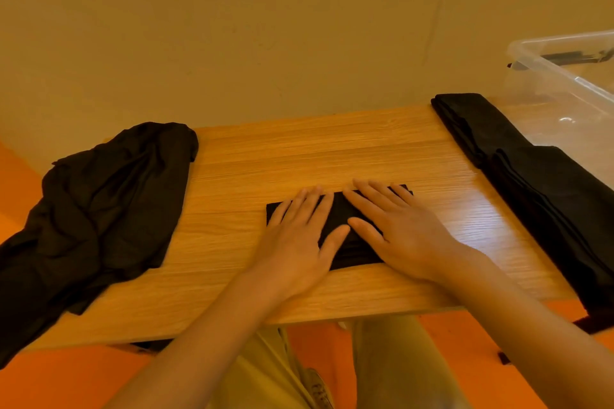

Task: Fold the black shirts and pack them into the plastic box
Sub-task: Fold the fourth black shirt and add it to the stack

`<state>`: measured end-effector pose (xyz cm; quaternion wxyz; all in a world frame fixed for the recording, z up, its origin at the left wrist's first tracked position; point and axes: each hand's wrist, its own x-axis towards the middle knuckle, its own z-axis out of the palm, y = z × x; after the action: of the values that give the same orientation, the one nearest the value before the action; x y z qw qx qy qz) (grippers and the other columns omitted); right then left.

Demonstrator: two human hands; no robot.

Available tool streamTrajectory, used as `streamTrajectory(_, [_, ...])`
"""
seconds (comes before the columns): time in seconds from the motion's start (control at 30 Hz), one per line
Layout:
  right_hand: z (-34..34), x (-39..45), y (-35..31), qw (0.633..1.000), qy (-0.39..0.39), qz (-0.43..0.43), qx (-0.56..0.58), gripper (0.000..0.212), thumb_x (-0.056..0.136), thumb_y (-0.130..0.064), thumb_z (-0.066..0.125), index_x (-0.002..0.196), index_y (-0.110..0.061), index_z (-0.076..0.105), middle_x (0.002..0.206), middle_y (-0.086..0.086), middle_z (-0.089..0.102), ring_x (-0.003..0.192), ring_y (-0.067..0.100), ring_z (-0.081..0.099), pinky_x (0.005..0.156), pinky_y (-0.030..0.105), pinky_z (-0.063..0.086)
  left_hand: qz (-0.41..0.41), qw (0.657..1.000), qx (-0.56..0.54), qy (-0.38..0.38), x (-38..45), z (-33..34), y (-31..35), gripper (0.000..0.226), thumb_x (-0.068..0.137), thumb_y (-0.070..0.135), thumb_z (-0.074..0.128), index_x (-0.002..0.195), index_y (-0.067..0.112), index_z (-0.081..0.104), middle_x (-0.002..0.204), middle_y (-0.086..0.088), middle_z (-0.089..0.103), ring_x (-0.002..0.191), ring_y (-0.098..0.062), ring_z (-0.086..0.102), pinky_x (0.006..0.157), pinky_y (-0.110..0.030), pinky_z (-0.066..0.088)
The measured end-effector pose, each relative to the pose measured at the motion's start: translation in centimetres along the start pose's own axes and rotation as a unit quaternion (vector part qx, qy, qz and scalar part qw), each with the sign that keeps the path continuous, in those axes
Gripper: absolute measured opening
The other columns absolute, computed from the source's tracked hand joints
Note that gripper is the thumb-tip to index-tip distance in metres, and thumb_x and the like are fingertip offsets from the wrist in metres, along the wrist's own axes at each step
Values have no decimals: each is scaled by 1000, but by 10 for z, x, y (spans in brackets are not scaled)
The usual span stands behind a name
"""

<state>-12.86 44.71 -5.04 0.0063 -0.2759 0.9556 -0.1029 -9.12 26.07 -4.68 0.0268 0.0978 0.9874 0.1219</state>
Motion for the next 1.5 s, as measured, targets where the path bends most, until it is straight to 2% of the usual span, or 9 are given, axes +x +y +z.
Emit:
streamTrajectory(0.33, [-3,-27,12,999,-41,32,-8,85,74,-77,-11,149,-37,-9,156,-15,-15,140,0,-23,119,35,-8,72,995,65,-20,-6,3,-22,87,74,81,-8,150,39,-11,158,13,-20,143,-4,-23,119,-35,-10])
streamTrajectory(0.53, [-6,-23,15,997,-50,59,10,89,72,-75,-15,150,-34,-5,158,-13,-11,142,3,-17,119,38,-10,123,987,102,-10,20,-6,-39,89,74,77,-21,152,38,0,161,11,-5,146,-5,-10,119,-38,-7])
streamTrajectory(0.63, [-16,-27,19,996,-37,78,29,73,90,-65,2,152,-29,12,160,-10,2,145,6,-5,119,38,-6,131,989,72,22,25,-17,-48,82,83,72,-13,151,37,18,160,11,11,146,-6,6,116,-31,-1])
streamTrajectory(0.8, [-32,-26,28,988,19,148,-41,50,98,-45,39,143,-22,37,144,-1,45,131,19,40,110,36,30,-57,990,-100,75,34,-35,-54,50,99,46,42,142,21,44,139,2,52,127,-18,48,103,-33,37])
streamTrajectory(0.93, [-41,-16,24,978,-39,202,24,67,88,-48,59,144,-19,34,143,3,43,131,23,39,107,43,36,-156,976,-148,-14,46,-51,-49,66,87,36,68,142,15,40,131,-4,55,115,-21,55,86,-29,45])
streamTrajectory(1.03, [-47,-7,24,964,-86,242,73,63,83,-45,67,136,-17,44,130,4,52,121,23,47,103,44,40,-193,965,-166,-69,53,-59,-39,67,83,28,74,140,10,45,138,-7,51,123,-25,50,87,-30,43])
streamTrajectory(1.13, [-53,-6,23,946,-96,261,165,32,81,-36,73,101,-17,56,99,0,58,88,15,54,75,29,48,-228,948,-200,-95,58,-66,-32,64,82,20,76,138,6,47,137,-10,52,122,-27,50,78,-29,43])
streamTrajectory(1.2, [-53,-8,22,946,-86,255,182,25,80,-33,74,85,-20,53,91,0,57,80,14,53,71,28,48,-244,937,-221,-115,58,-70,-29,62,82,16,76,137,5,48,134,-11,53,113,-25,53,65,-25,43])
streamTrajectory(1.5, [-36,-19,21,953,60,204,217,20,86,-25,68,96,-24,50,85,-8,53,76,7,53,63,24,48,-231,942,-240,-36,64,-55,-26,25,84,11,72,106,7,61,109,-12,62,101,-27,60,88,-43,52])
